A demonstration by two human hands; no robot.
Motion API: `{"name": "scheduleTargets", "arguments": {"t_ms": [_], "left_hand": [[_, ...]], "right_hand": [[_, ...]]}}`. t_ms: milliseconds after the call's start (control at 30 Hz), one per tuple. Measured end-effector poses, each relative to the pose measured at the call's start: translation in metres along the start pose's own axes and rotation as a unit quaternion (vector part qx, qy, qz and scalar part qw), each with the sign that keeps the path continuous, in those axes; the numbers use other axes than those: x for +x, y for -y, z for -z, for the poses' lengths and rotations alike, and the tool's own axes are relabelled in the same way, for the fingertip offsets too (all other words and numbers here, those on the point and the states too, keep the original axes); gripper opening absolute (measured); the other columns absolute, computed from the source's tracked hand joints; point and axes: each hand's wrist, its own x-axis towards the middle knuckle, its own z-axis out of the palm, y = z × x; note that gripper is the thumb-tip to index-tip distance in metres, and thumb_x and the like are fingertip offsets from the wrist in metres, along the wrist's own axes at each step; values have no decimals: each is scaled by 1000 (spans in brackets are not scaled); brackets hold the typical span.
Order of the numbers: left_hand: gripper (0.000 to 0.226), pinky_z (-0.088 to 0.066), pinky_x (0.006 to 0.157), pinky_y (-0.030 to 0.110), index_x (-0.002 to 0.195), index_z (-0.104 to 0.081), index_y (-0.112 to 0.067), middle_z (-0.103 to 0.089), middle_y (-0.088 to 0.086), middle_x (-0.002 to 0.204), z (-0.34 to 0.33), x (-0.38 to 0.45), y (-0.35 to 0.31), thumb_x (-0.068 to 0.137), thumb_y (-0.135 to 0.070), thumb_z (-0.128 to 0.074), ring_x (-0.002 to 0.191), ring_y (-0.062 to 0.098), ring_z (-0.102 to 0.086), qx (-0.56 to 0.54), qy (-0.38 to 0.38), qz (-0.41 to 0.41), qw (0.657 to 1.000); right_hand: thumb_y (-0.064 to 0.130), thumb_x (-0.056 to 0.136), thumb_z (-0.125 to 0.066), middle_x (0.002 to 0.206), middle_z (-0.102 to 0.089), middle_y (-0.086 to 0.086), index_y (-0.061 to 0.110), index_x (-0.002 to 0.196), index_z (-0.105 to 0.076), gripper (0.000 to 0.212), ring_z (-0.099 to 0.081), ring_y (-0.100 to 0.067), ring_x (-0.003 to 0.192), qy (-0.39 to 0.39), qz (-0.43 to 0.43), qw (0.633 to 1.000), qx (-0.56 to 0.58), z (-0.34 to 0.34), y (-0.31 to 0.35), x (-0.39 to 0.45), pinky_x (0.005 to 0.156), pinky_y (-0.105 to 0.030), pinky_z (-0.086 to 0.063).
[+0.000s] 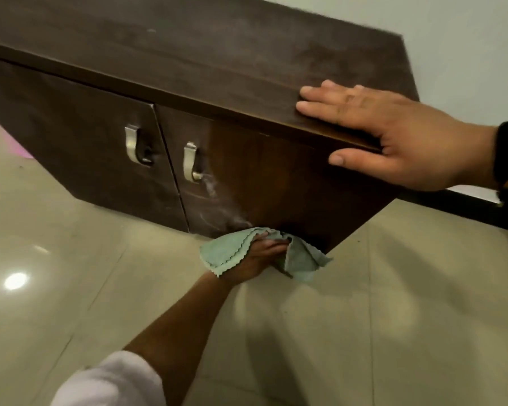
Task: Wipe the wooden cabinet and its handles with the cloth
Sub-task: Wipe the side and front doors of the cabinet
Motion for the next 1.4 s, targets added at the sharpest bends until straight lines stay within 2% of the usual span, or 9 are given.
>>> {"name": "scheduleTargets", "arguments": {"t_ms": [133,300,500,700,767,967,1133,1300,1400], "left_hand": [[40,-4,123,43,126,-64,-21,-59,-2,127,10,-8,-33,93,-41,-53,134,24,-36,124,0,194,973],[66,-23,114,58,146,-25,-8,-38,32,147,27,52,-59,100,-54,-17,136,46,-30,-8,-170,524,834],[57,13,111,10,154,-13,-5,-7,16,164,62,93,-16,106,-34,-21,150,27,-7,-234,-473,695,489],[59,-7,118,30,155,-15,-6,-17,11,163,53,55,35,106,-39,-24,150,26,-18,-378,-488,760,203],[61,-6,120,35,155,-14,-5,-14,12,164,68,64,35,106,-40,-21,150,27,-15,-379,-478,765,207],[59,-2,122,37,156,2,-11,5,8,165,97,108,-28,106,-36,-17,152,24,1,-285,-449,707,466],[55,-8,122,40,151,-25,0,-18,20,161,101,121,-46,107,-32,-23,149,32,-16,-334,-389,730,453],[53,-3,122,37,149,-31,-1,-26,15,159,114,144,-76,107,-31,-21,150,26,-17,-331,-350,686,545],[61,-4,119,38,146,-36,0,-31,18,157,114,138,-54,103,-39,-18,148,29,-22,-287,-372,709,526]], "right_hand": [[65,94,-35,168,-14,21,47,158,-17,69,-6,-1,155,-3,0,1000,-3,-2,-2,-1,126,-46,-12],[67,94,-34,167,-13,23,52,156,-14,67,-7,-1,155,-7,2,1000,-3,-3,-5,2,125,-43,-11],[66,94,-35,167,-14,22,50,156,-15,67,-8,-2,155,-7,10,1000,-2,-5,-6,2,124,-43,-12],[64,95,-37,167,-16,20,47,157,-19,67,-10,-4,155,-19,10,1000,9,-4,-5,1,125,-52,-17],[65,95,-37,167,-17,20,47,157,-20,67,-11,-4,155,-23,16,1000,11,-4,-5,1,125,-51,-17],[67,94,-37,166,-18,22,53,155,-18,66,-13,-4,155,-28,17,999,18,-5,-6,3,124,-50,-17],[69,94,-36,166,-17,25,54,155,-17,66,-13,-4,155,-32,21,999,18,-8,-8,2,124,-52,-19],[71,94,-34,165,-16,28,55,155,-17,66,-12,-3,155,-27,22,999,10,-7,-10,2,123,-52,-19],[69,94,-35,166,-16,26,53,155,-17,66,-12,-2,155,-35,28,999,8,-8,-10,2,123,-50,-18]]}}
